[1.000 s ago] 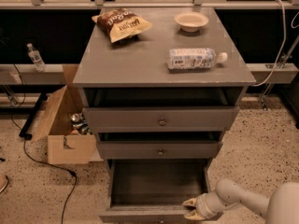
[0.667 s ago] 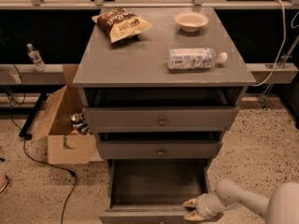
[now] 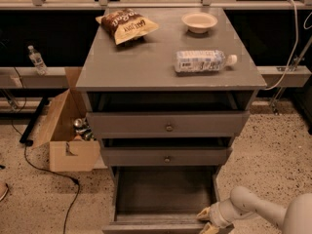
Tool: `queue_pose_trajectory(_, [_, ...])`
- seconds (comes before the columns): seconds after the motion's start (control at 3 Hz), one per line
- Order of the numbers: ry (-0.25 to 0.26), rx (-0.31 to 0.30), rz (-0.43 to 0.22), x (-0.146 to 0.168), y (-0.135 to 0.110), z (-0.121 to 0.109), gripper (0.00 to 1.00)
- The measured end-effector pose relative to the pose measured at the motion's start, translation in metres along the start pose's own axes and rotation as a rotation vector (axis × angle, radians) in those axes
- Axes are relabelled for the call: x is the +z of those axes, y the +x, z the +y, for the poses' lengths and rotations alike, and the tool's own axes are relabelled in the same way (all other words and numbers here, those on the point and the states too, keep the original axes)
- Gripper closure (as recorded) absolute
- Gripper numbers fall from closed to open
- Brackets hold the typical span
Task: Open bottom drawer
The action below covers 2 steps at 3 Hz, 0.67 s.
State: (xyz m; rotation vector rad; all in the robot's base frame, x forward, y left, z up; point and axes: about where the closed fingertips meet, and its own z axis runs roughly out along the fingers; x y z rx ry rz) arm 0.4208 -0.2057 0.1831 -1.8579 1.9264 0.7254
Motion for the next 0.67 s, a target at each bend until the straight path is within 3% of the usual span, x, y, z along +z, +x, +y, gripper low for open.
queue_pose_trajectory(0.33, [0.054,0.027,0.013,-0.043,0.014,0.005,0.00])
queue_pose_trajectory(0.67, [0.167,0.043,0.042,-0.109,0.023,0.019,0.00])
